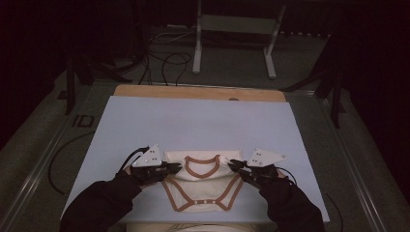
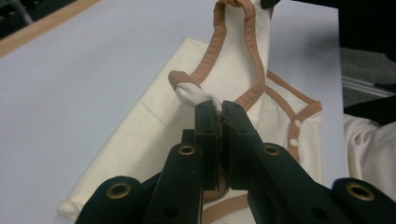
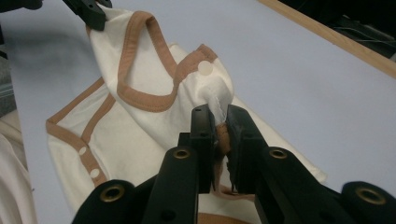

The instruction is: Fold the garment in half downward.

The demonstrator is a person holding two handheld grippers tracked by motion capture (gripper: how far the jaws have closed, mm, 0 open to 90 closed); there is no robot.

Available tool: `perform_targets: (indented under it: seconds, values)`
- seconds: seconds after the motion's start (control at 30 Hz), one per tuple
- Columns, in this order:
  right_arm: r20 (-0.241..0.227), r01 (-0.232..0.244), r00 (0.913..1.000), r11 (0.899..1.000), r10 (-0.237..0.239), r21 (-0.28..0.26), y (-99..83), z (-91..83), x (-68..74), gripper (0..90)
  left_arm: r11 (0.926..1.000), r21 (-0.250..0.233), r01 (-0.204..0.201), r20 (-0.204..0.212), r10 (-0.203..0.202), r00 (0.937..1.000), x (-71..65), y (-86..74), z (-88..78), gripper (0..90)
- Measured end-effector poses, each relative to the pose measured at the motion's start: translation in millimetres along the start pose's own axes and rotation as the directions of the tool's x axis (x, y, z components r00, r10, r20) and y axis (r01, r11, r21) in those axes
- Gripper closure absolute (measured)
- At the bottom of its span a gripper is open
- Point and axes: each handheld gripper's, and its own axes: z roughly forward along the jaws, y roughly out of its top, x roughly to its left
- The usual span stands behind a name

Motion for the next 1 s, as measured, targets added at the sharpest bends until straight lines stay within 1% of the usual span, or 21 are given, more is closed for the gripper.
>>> perform_targets:
  seconds: [0.03,0.07,0.13,0.3,0.33,0.37,0.47,0.6,0.63,0.67,0.73,0.8,0.87,0.9,0.93,1.0]
  values:
    - [-0.003,-0.005,1.0,1.0,0.005,0.002,-1.1,0.3,0.4,82.3,1.0,0.004,0.002,-0.001,-0.002,1.0,0.2,-1.4,0.8,86.6]
    - [-0.003,-0.008,1.0,1.0,0.008,0.006,-2.5,0.7,0.6,82.3,0.9999,0.006,0.012,0.005,-0.012,0.9999,1.2,-2.9,1.4,86.6]
    - [-0.011,-0.016,0.9998,1.0,0.016,0.011,-5.5,2.2,1.2,82.3,0.9998,0.013,0.017,0.006,-0.017,0.9998,1.9,-5.7,2.4,86.6]
    - [-0.02,-0.018,0.9996,1.0,0.019,0.023,-10.3,4.0,2.8,82.2,0.9997,0.018,0.017,0.012,-0.018,0.9998,1.2,-8.5,3.5,86.5]
    - [-0.035,-0.041,0.9985,0.999,0.042,0.029,-14.9,5.8,4.4,82.2,0.9996,0.025,0.016,0.019,-0.017,0.9997,0.4,-12.0,5.6,86.5]
    - [-0.035,-0.033,0.9988,0.999,0.034,0.035,-16.8,6.5,5.2,82.2,0.9994,0.027,0.021,0.019,-0.021,0.9996,0.5,-13.7,6.5,86.5]
    - [-0.038,-0.054,0.9977,0.998,0.056,0.045,-22.8,9.4,5.3,82.2,0.9985,0.036,0.041,0.024,-0.042,0.9988,1.4,-19.6,9.6,86.5]
    - [-0.047,-0.062,0.9968,0.996,0.065,0.066,-28.4,12.2,6.8,82.0,0.9978,0.046,0.049,0.045,-0.051,0.9977,-1.4,-27.0,13.3,86.4]
    - [-0.047,-0.062,0.9968,0.996,0.065,0.066,-28.4,12.2,6.8,82.0,0.9978,0.046,0.049,0.045,-0.051,0.9977,-1.4,-27.0,13.3,86.4]
    - [-0.057,-0.054,0.9967,0.997,0.057,0.063,-30.9,12.1,9.2,81.9,0.9975,0.046,0.054,0.051,-0.056,0.9971,-2.5,-28.9,14.2,86.4]
    - [-0.061,-0.054,0.9964,0.996,0.059,0.071,-33.8,12.4,11.9,81.9,0.997,0.054,0.056,0.071,-0.06,0.9957,-5.5,-34.4,16.7,86.4]
    - [-0.07,-0.059,0.9955,0.995,0.064,0.081,-38.1,14.1,13.6,81.8,0.9959,0.065,0.063,0.078,-0.068,0.9946,-7.5,-38.0,18.9,86.3]
    - [-0.071,-0.067,0.9948,0.993,0.074,0.098,-42.1,16.5,15.1,81.8,0.9936,0.087,0.072,0.076,-0.079,0.994,-8.5,-41.6,22.1,86.2]
    - [-0.074,-0.068,0.9943,0.992,0.077,0.107,-43.5,18.0,15.7,81.8,0.9936,0.087,0.072,0.076,-0.079,0.994,-8.5,-41.6,22.1,86.2]
    - [-0.074,-0.062,0.9947,0.992,0.07,0.113,-44.7,19.2,16.2,81.8,0.992,0.098,0.08,0.085,-0.088,0.9924,-7.8,-44.7,24.7,86.2]
    - [-0.068,-0.055,0.9956,0.99,0.065,0.133,-46.6,21.8,17.9,81.6,0.9899,0.108,0.092,0.091,-0.102,0.9907,-7.2,-47.4,27.0,85.9]
